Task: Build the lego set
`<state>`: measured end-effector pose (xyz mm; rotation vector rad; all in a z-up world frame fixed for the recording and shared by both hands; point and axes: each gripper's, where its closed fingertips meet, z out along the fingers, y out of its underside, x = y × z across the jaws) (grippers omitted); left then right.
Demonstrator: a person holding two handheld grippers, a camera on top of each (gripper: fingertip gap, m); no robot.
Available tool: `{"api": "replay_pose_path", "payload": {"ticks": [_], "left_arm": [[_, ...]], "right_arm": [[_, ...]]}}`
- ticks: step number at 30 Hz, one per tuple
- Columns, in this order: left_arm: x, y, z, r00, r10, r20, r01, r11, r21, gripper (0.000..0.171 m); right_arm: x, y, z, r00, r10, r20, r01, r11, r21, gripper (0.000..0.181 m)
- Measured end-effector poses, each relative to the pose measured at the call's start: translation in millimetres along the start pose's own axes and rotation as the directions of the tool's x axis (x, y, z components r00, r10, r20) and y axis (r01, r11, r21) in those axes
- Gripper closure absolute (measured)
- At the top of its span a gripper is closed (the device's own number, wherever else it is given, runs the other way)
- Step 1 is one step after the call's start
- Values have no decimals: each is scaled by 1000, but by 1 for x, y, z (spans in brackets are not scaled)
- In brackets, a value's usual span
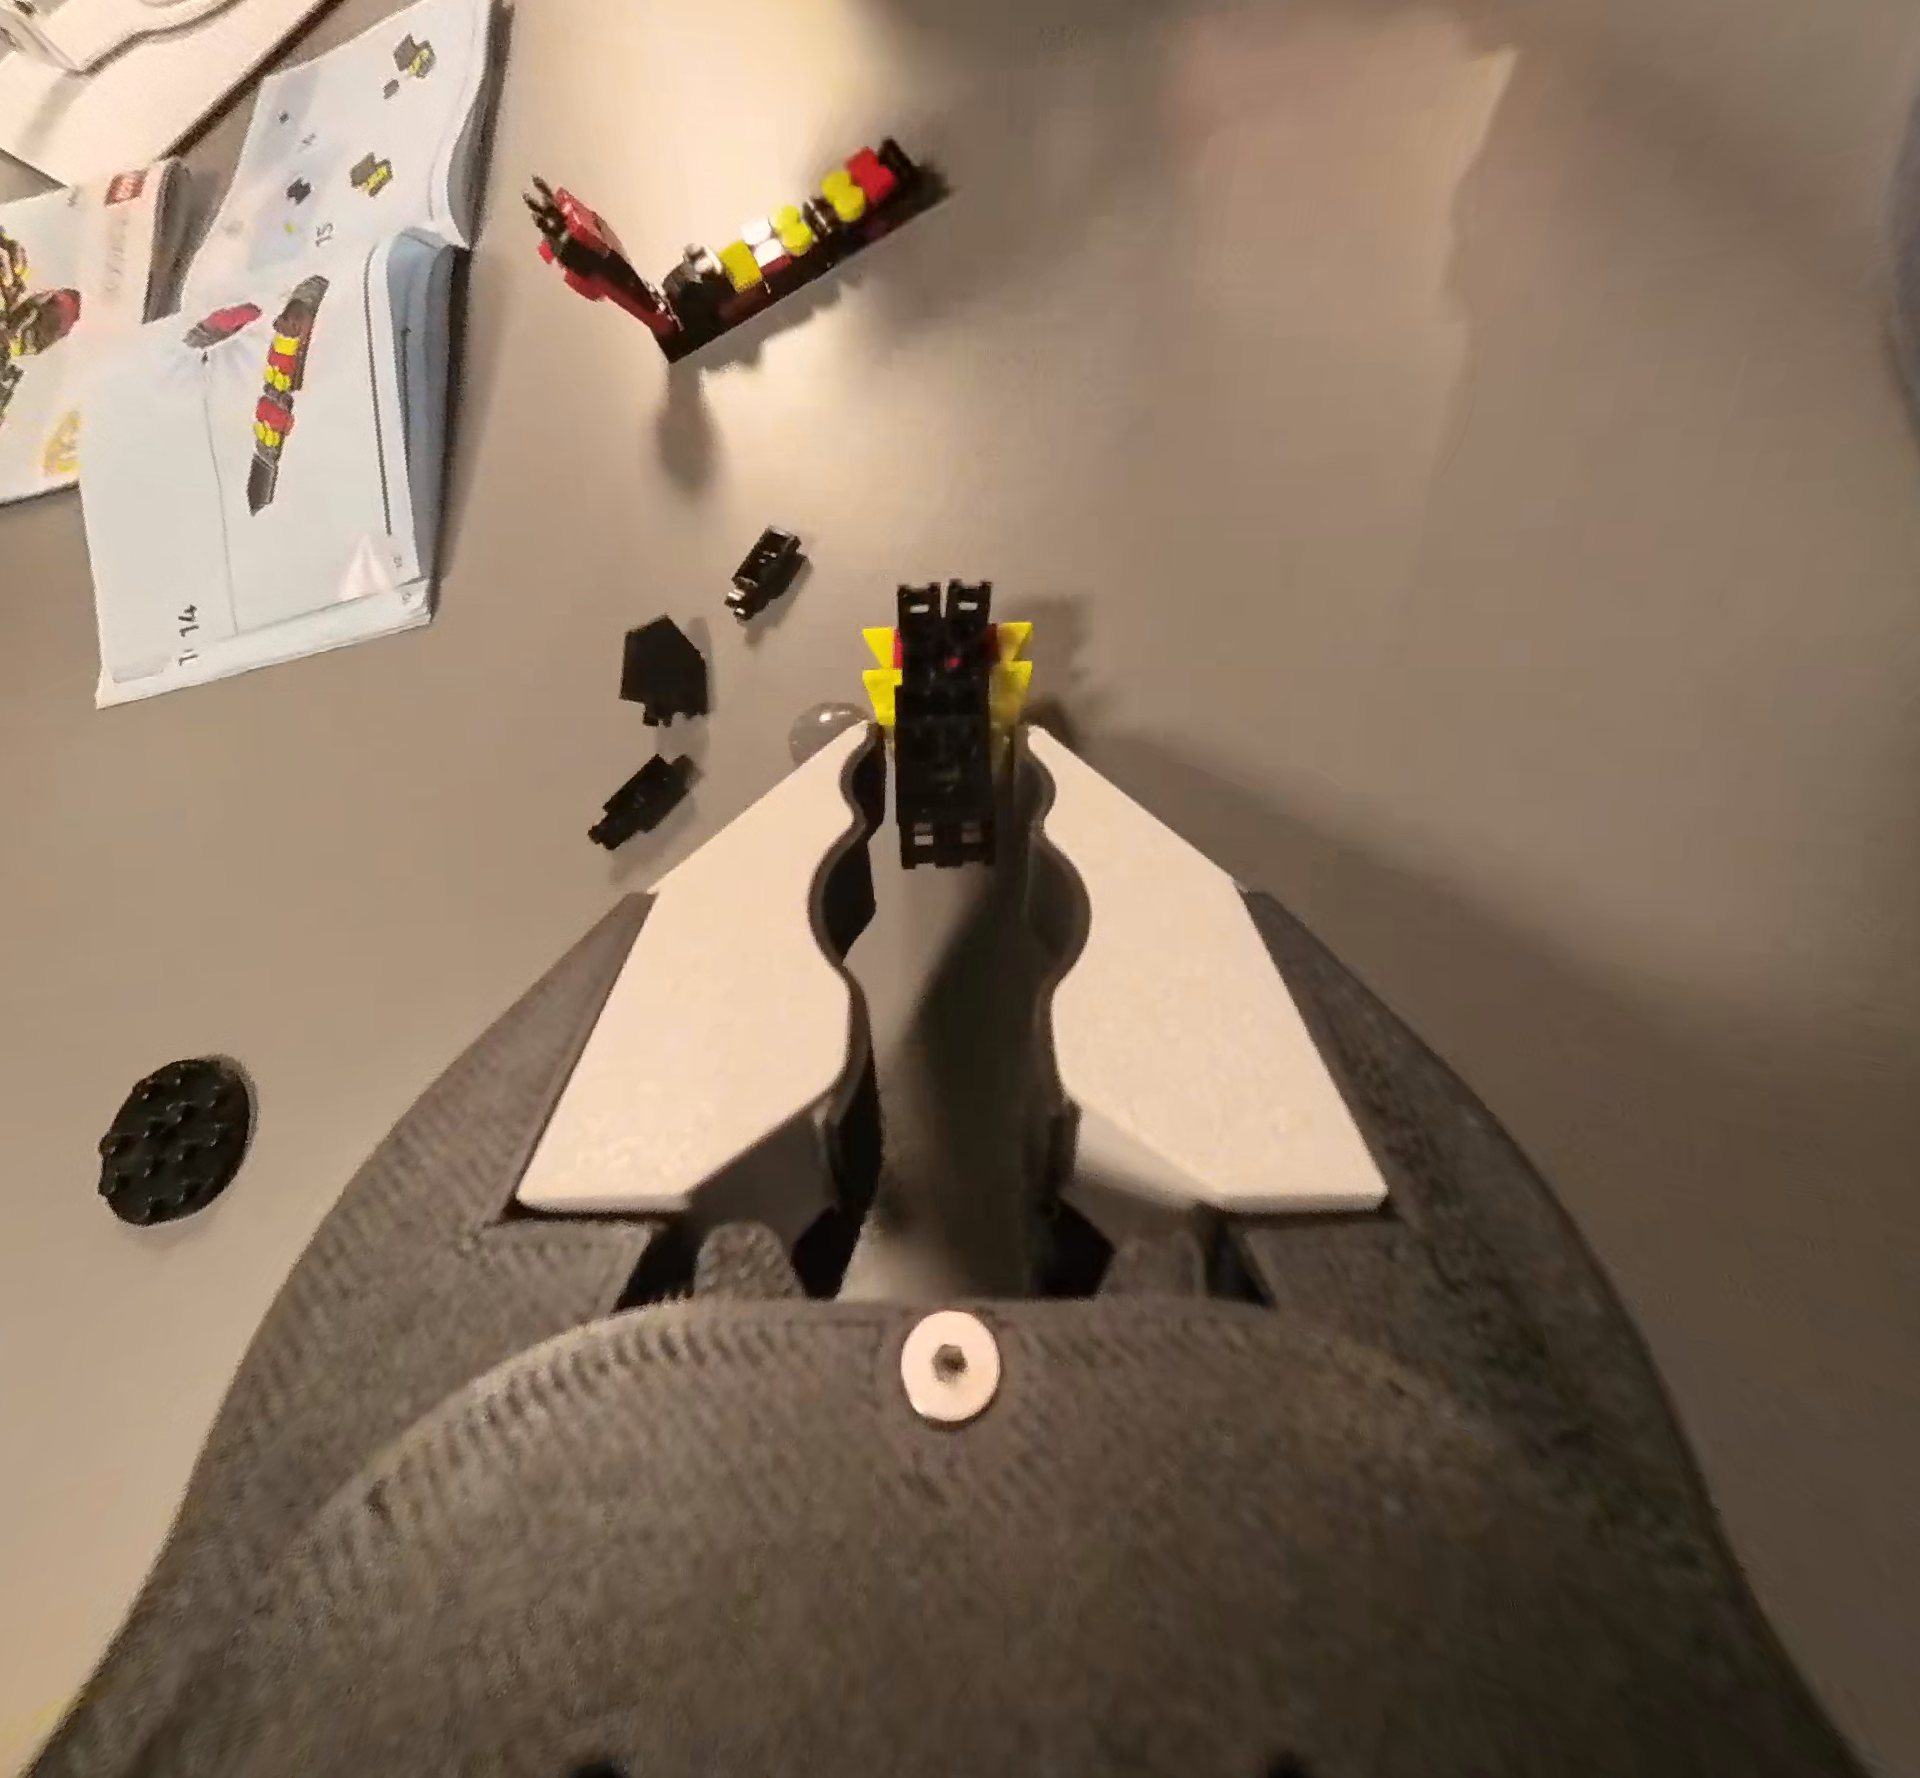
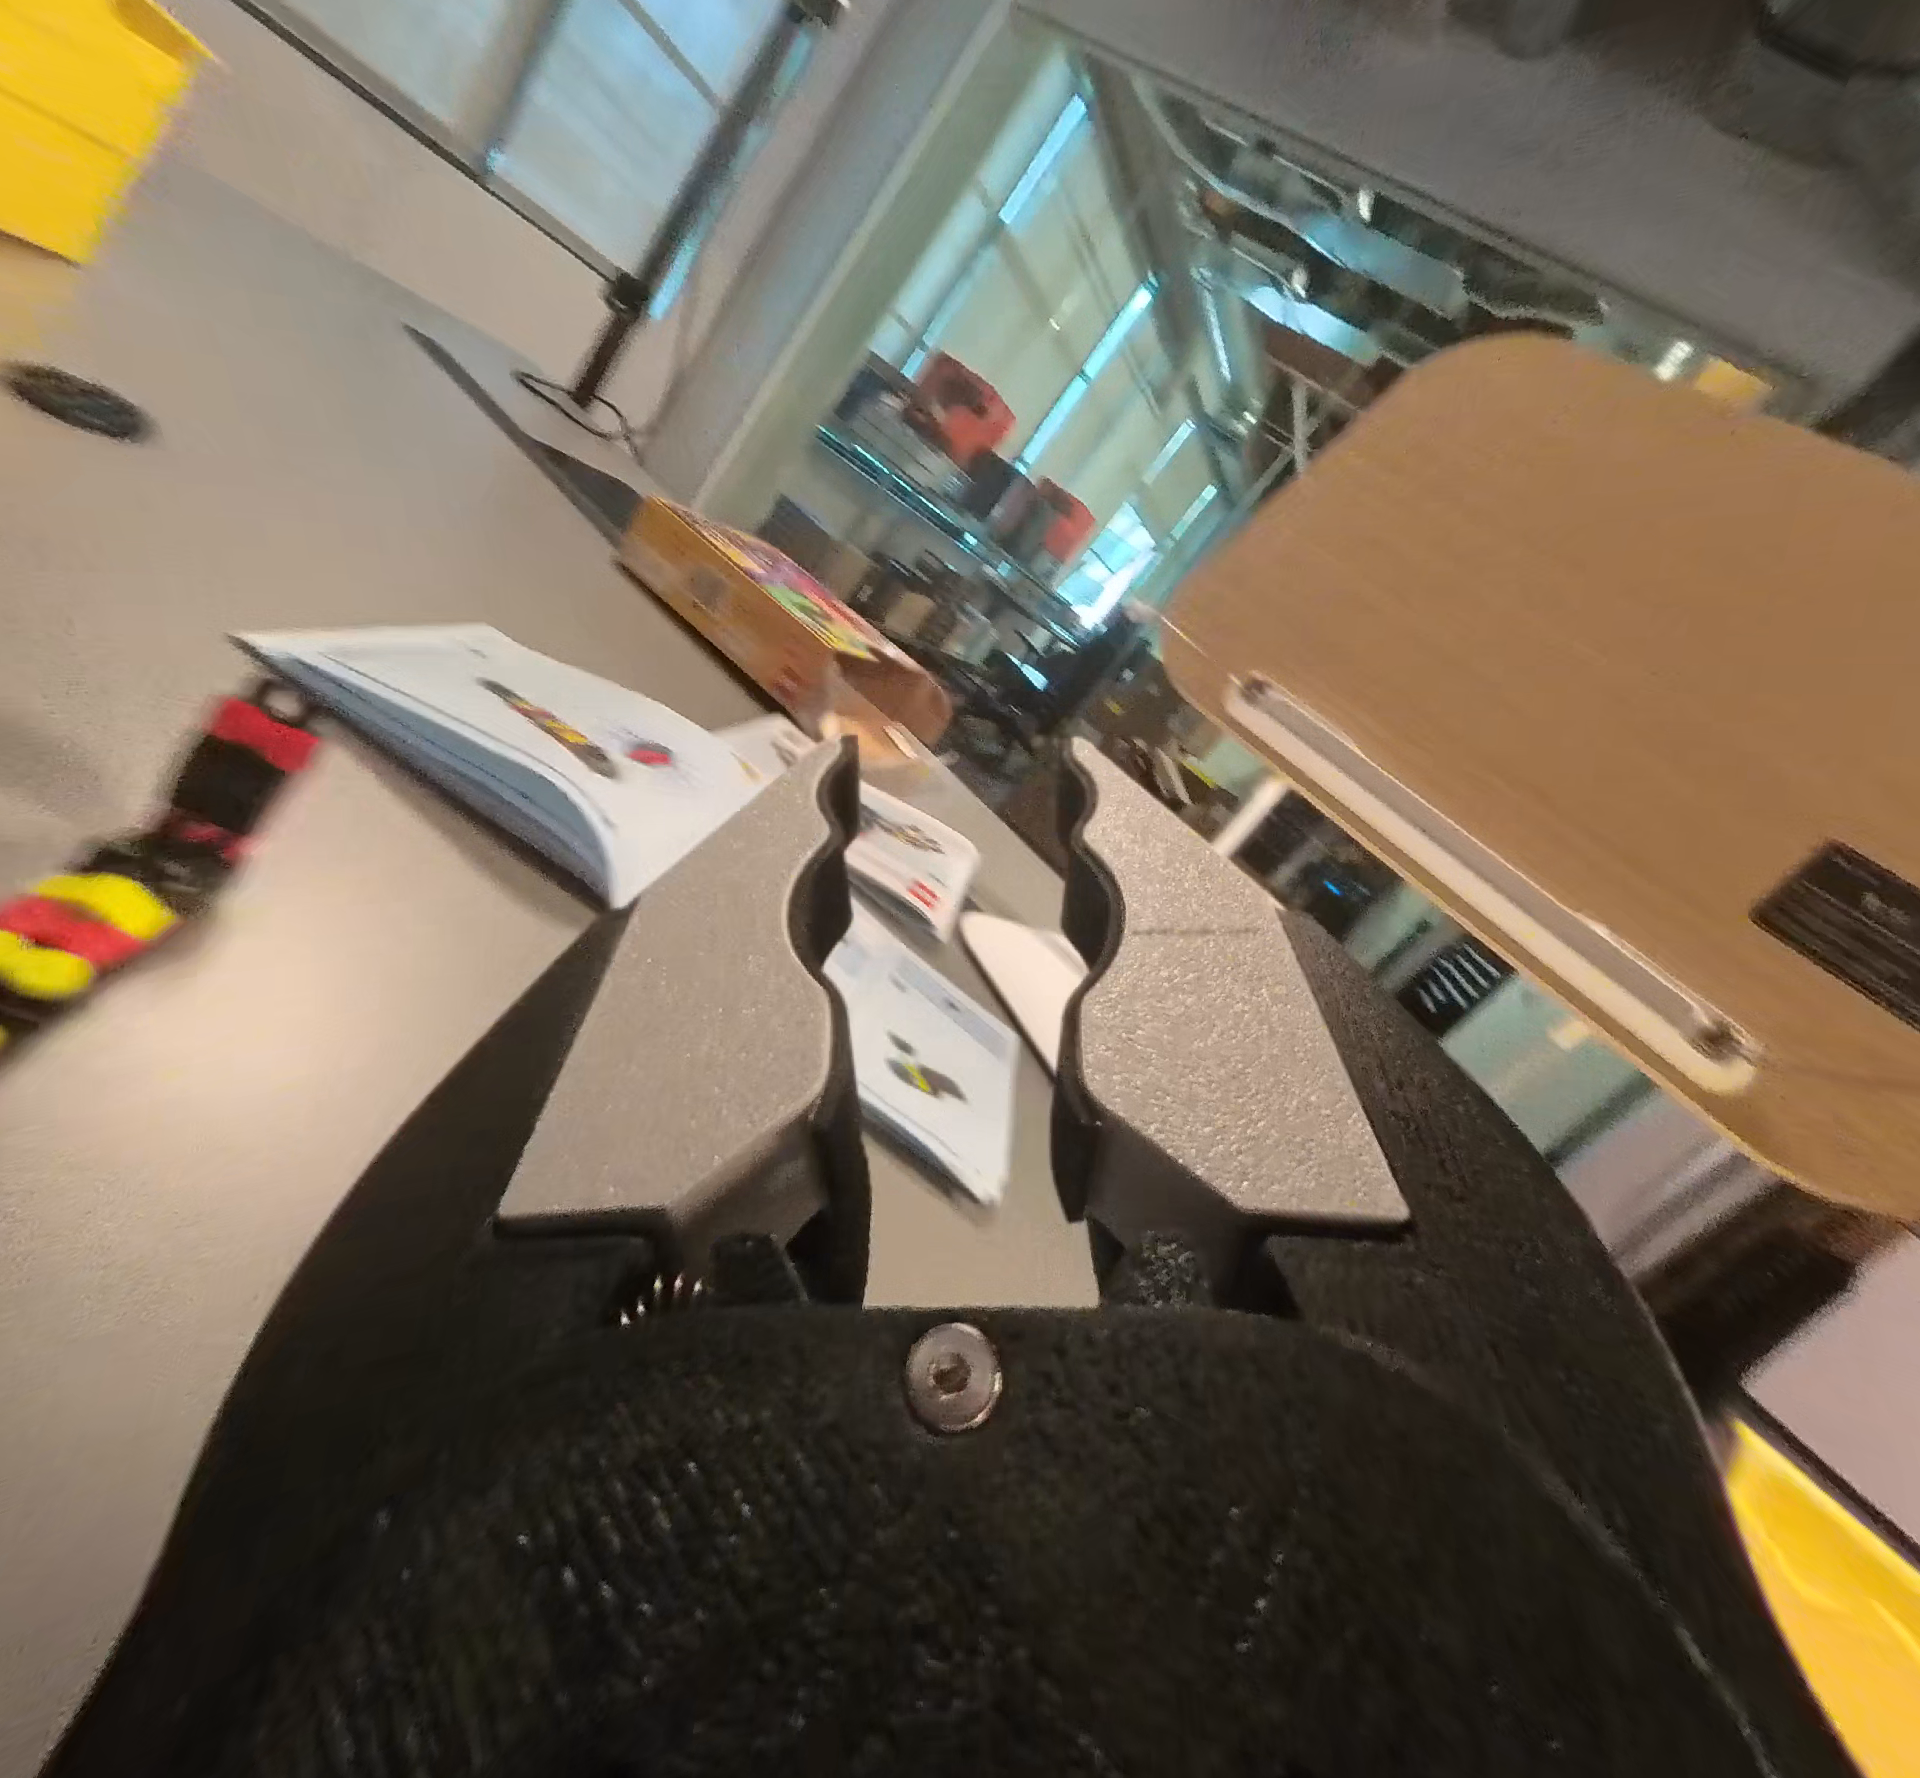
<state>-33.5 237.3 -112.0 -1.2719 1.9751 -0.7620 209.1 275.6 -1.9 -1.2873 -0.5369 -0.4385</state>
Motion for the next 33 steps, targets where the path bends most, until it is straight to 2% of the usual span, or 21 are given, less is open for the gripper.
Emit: {"api": "replay_pose_path", "payload": {"ticks": [3,6,12,14,17,21,24,33], "left_arm": [[0,1,0,1000,-18,-15,18,1000,-4,149],[-1,1,1,999,-36,-22,36,999,-10,148],[-1,3,2,997,-69,-39,68,997,-19,148],[-1,3,2,997,-73,-40,72,997,-21,148],[-2,3,2,997,-72,-36,71,997,-20,148],[-2,2,2,997,-68,-33,67,998,-19,148],[-1,2,1,997,-67,-32,66,998,-19,148],[-1,2,1,997,-66,-32,65,998,-19,148]], "right_arm": [[24,27,2,998,-20,-57,16,997,-72,148],[42,44,8,996,23,-90,-33,993,-110,150],[51,82,24,972,233,-42,-235,929,-286,156],[45,97,26,927,375,-21,-353,850,-390,157],[30,116,23,774,631,-54,-558,639,-530,148],[31,127,16,557,810,-183,-755,403,-516,145],[21,138,8,418,874,-249,-807,232,-543,144],[17,139,7,389,881,-269,-813,191,-550,158]]}}
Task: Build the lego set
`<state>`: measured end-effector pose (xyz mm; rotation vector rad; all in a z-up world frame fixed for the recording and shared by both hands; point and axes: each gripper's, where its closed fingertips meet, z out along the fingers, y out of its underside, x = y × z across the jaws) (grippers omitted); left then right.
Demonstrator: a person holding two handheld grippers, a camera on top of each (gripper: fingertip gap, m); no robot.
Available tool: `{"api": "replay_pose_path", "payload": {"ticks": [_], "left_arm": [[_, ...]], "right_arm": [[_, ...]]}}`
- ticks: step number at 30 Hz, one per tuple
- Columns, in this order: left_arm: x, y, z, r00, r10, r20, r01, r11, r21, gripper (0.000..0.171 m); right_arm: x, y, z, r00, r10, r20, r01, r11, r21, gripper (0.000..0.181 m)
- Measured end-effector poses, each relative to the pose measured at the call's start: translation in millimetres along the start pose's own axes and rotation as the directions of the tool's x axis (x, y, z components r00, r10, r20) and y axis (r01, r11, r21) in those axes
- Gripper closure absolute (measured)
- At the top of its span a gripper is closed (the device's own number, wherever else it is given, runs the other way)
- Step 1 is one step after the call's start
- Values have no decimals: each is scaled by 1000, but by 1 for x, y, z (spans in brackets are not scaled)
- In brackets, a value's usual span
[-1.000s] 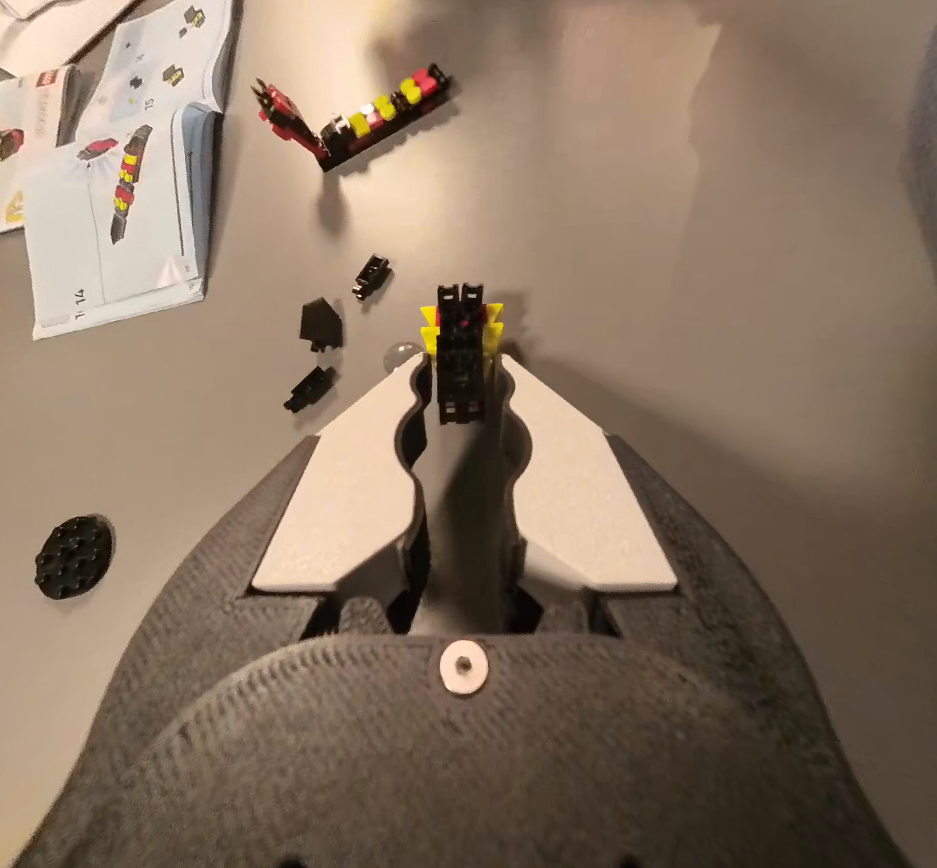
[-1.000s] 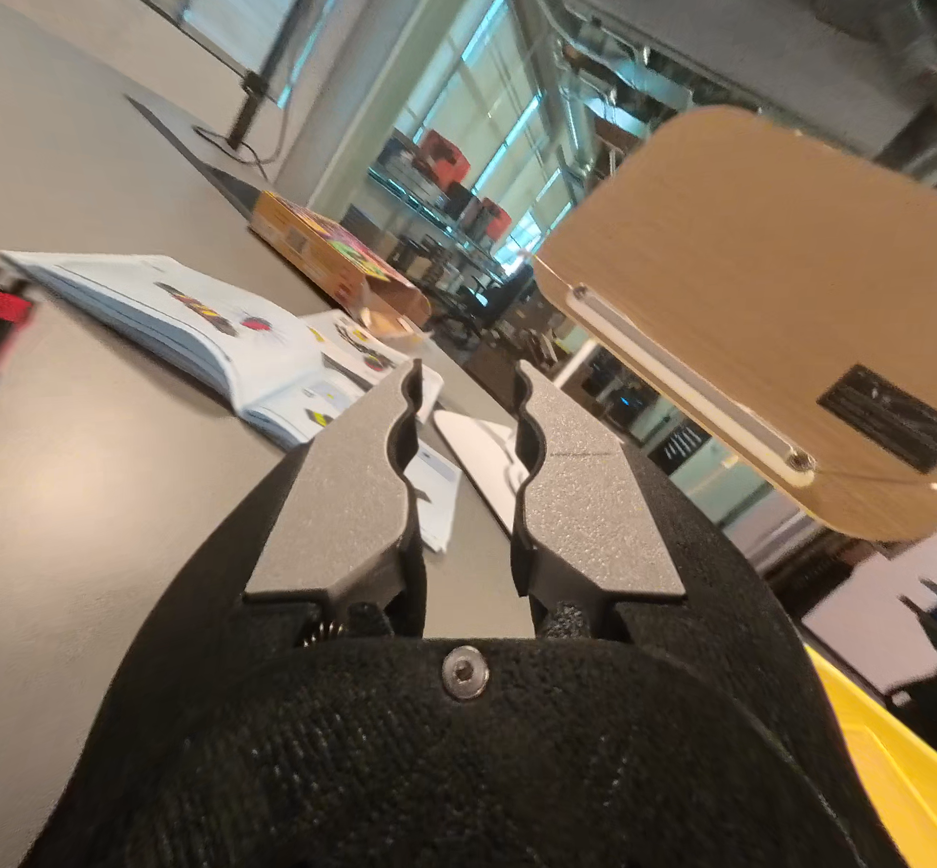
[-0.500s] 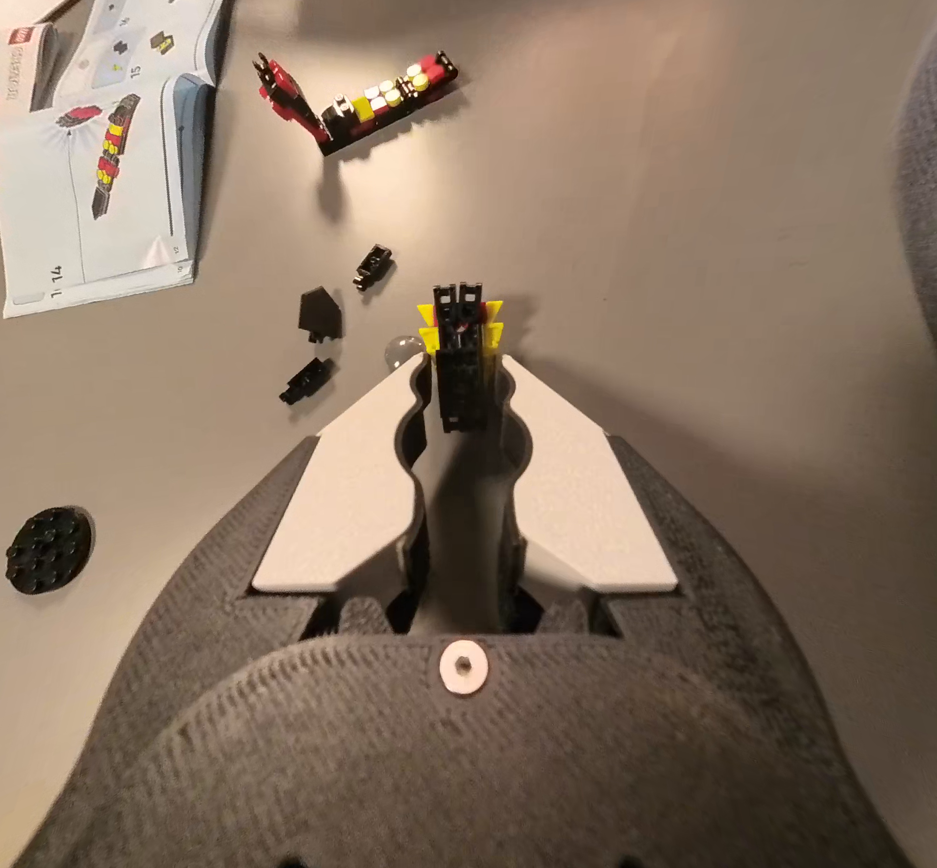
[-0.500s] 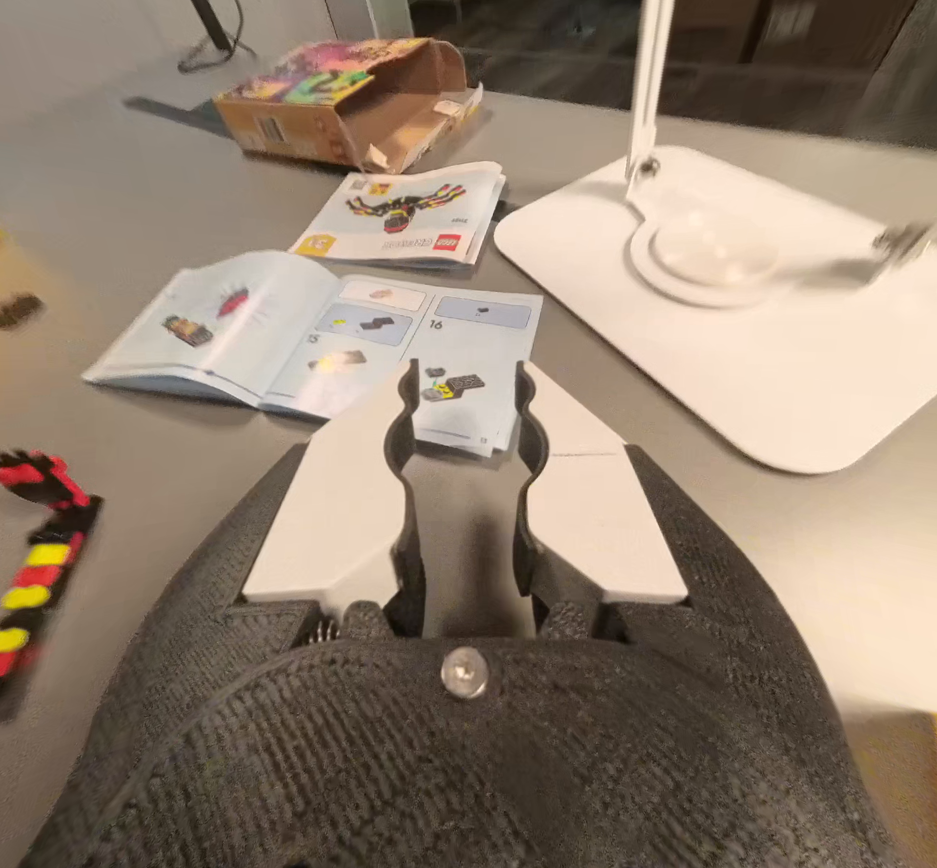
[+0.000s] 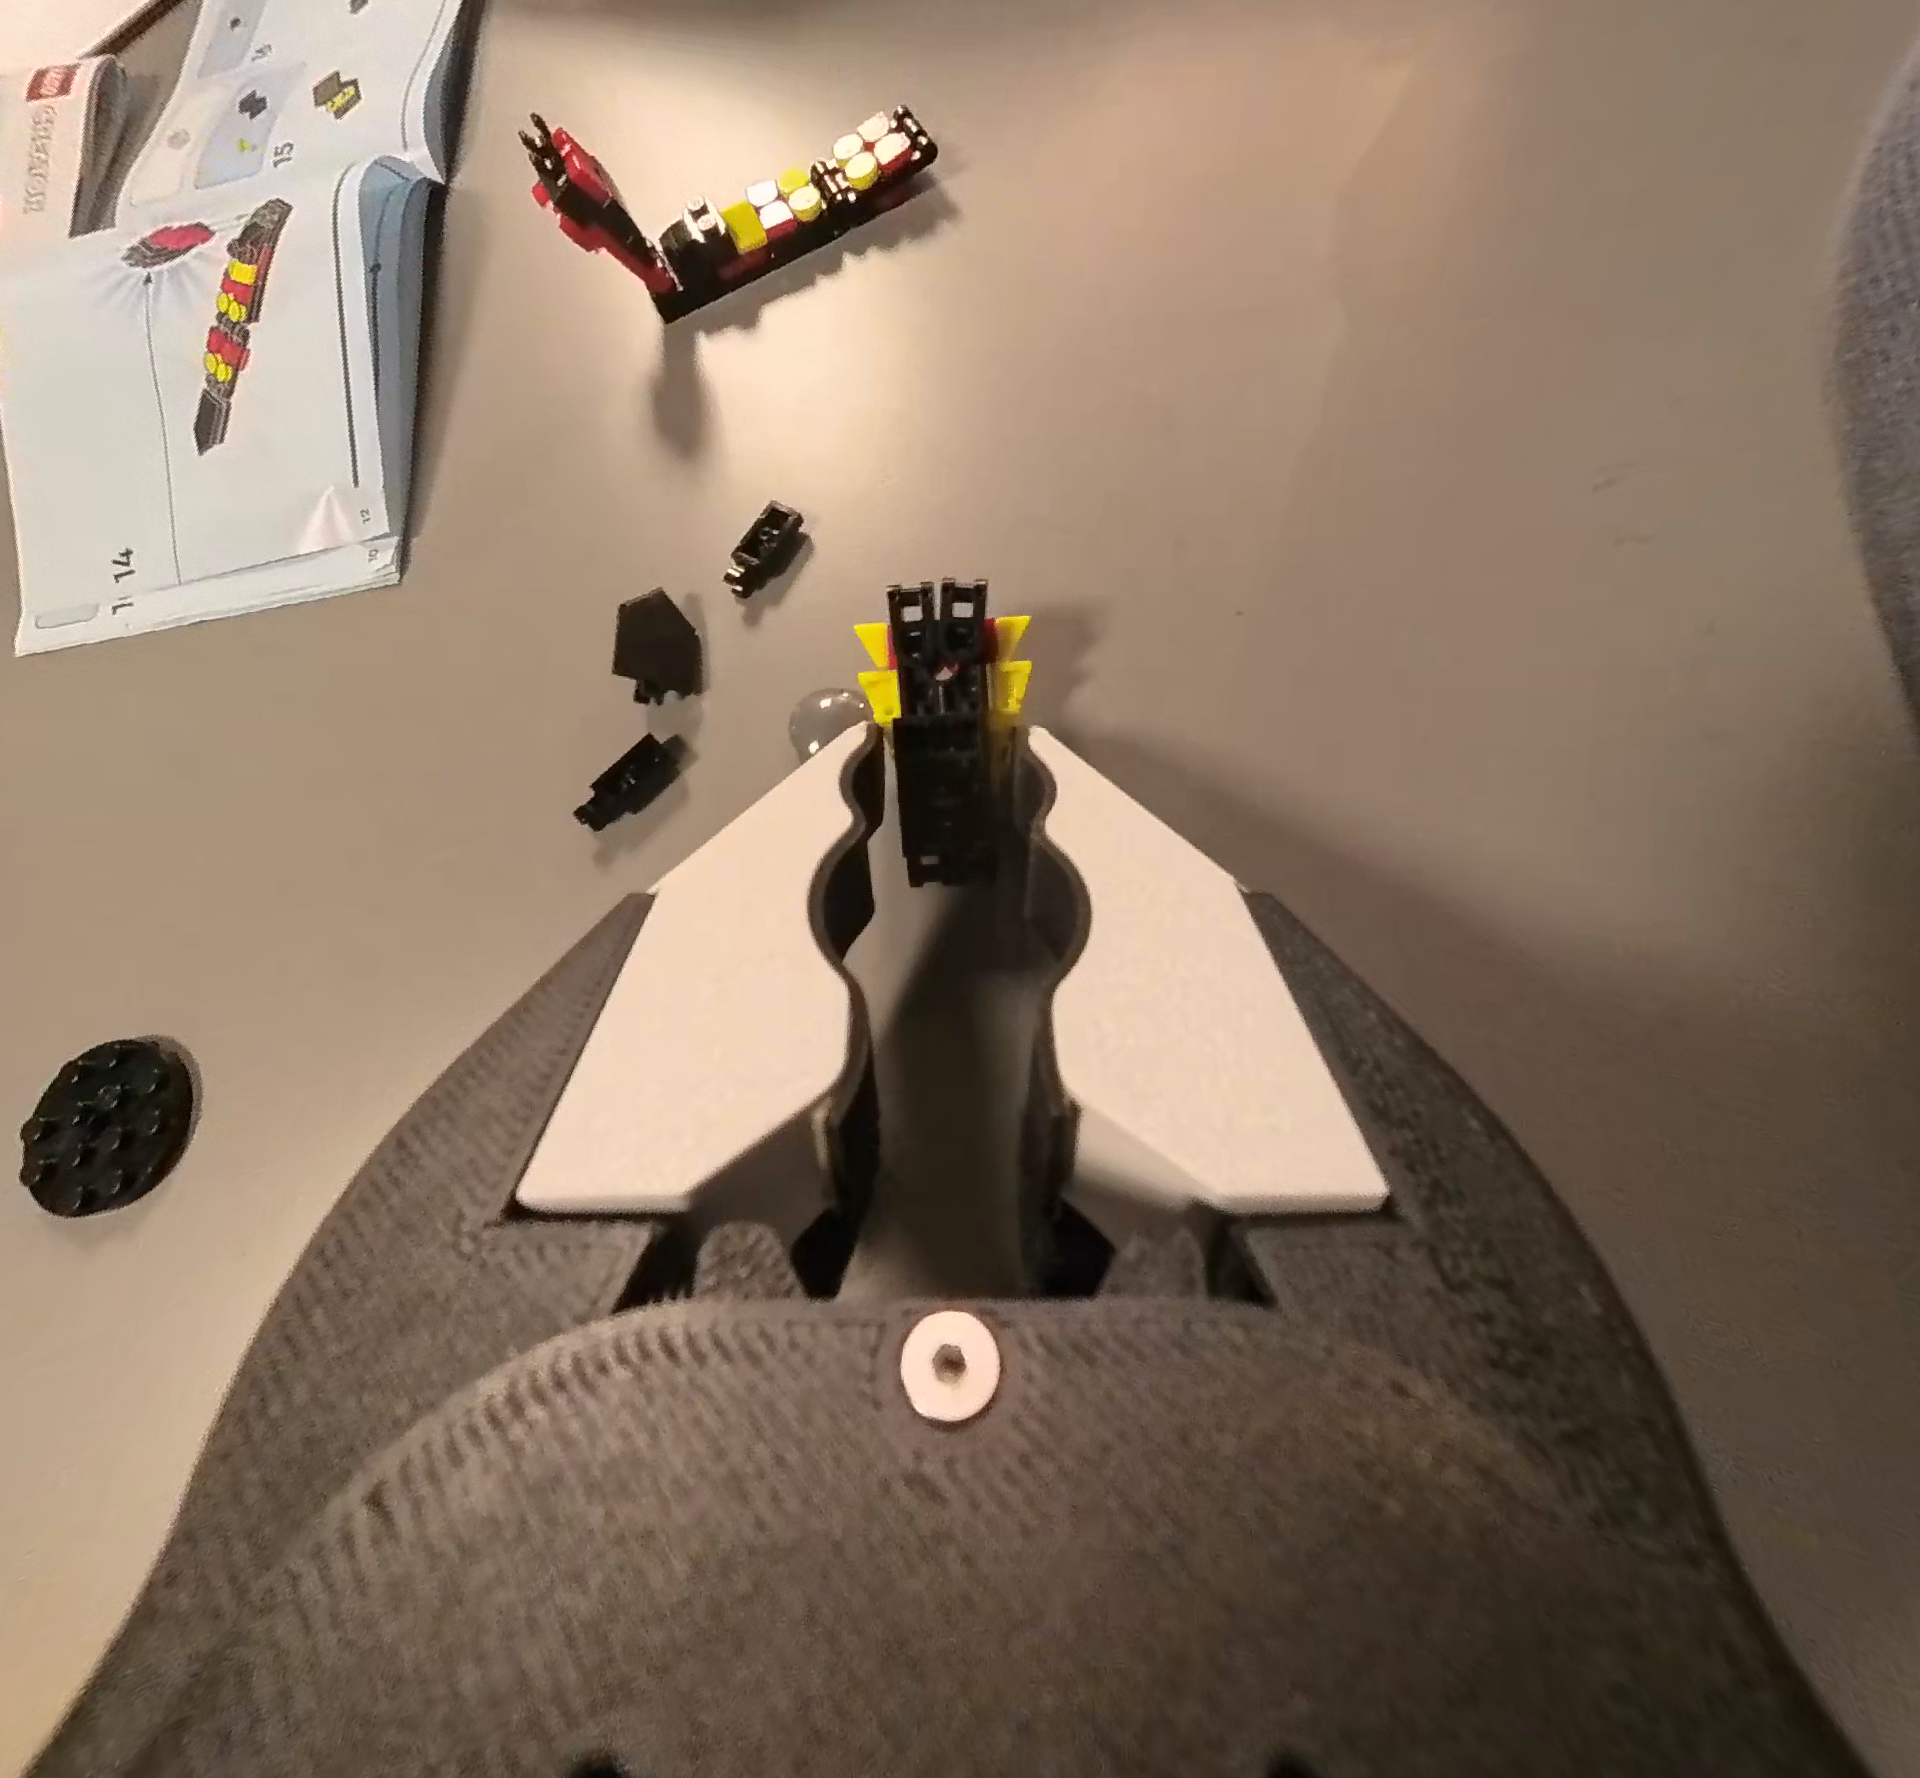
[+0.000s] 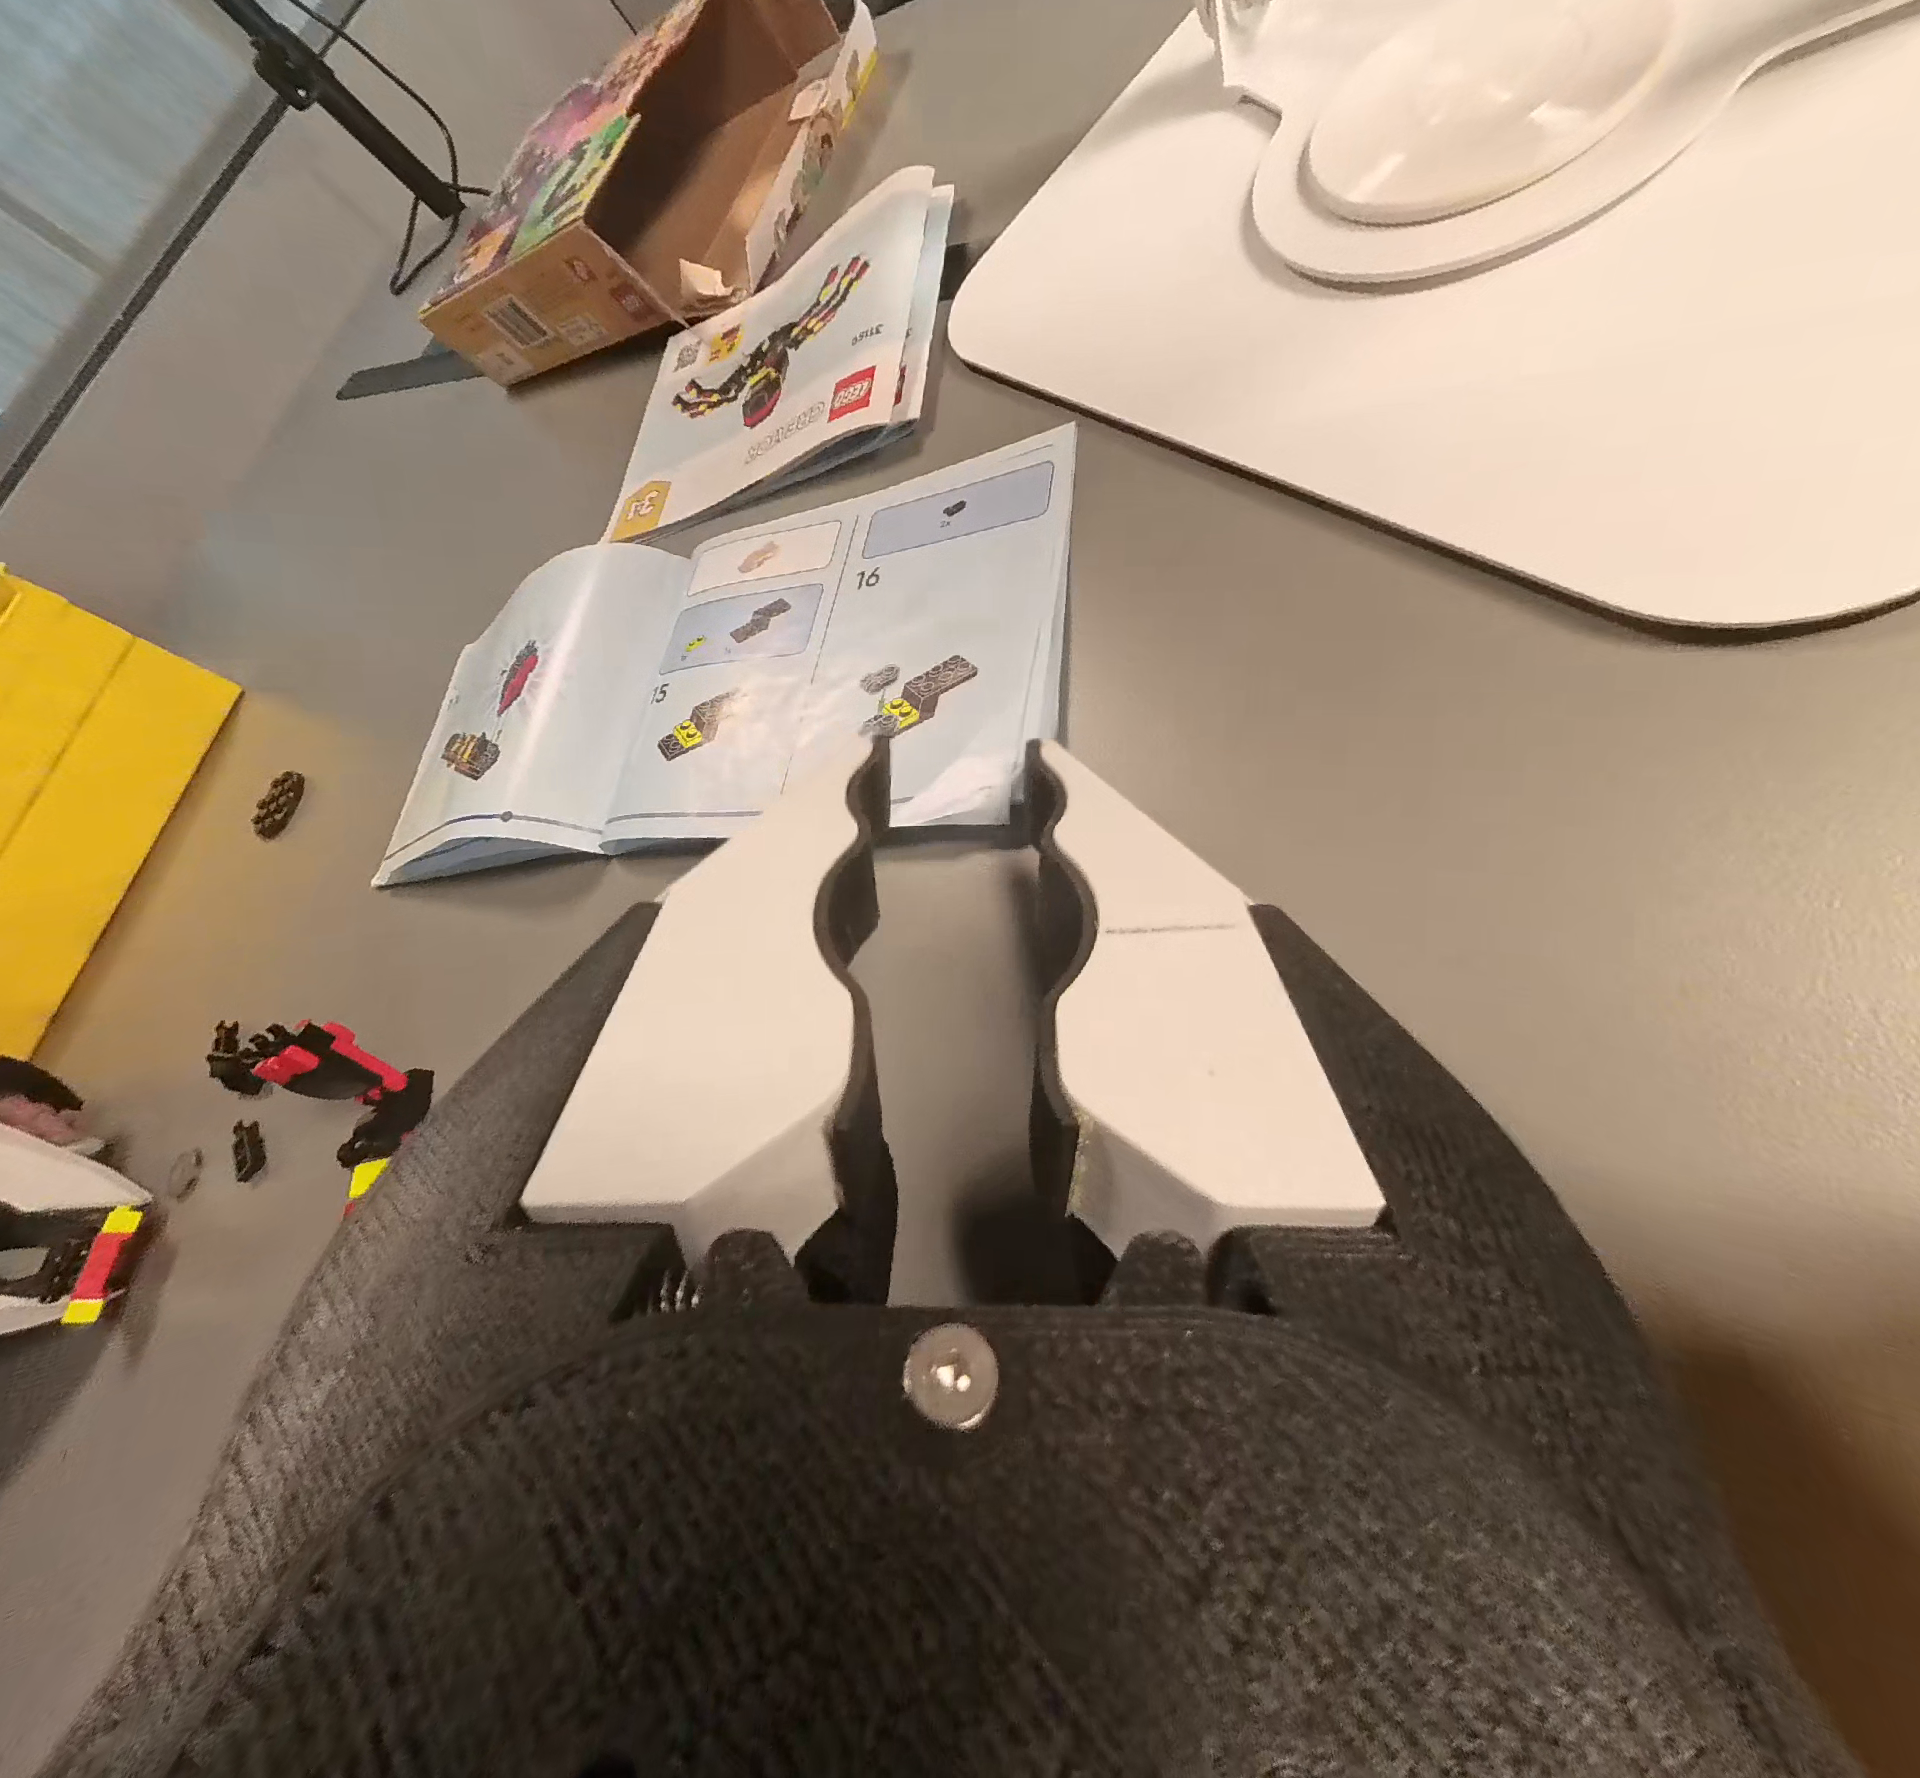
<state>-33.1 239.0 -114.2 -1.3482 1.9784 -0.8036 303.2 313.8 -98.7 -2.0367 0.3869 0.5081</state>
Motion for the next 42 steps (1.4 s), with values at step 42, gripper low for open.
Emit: {"api": "replay_pose_path", "payload": {"ticks": [42], "left_arm": [[-168,-67,108,943,29,331,22,989,-148,115]], "right_arm": [[-43,27,43,848,-527,-66,503,836,-219,133]]}}
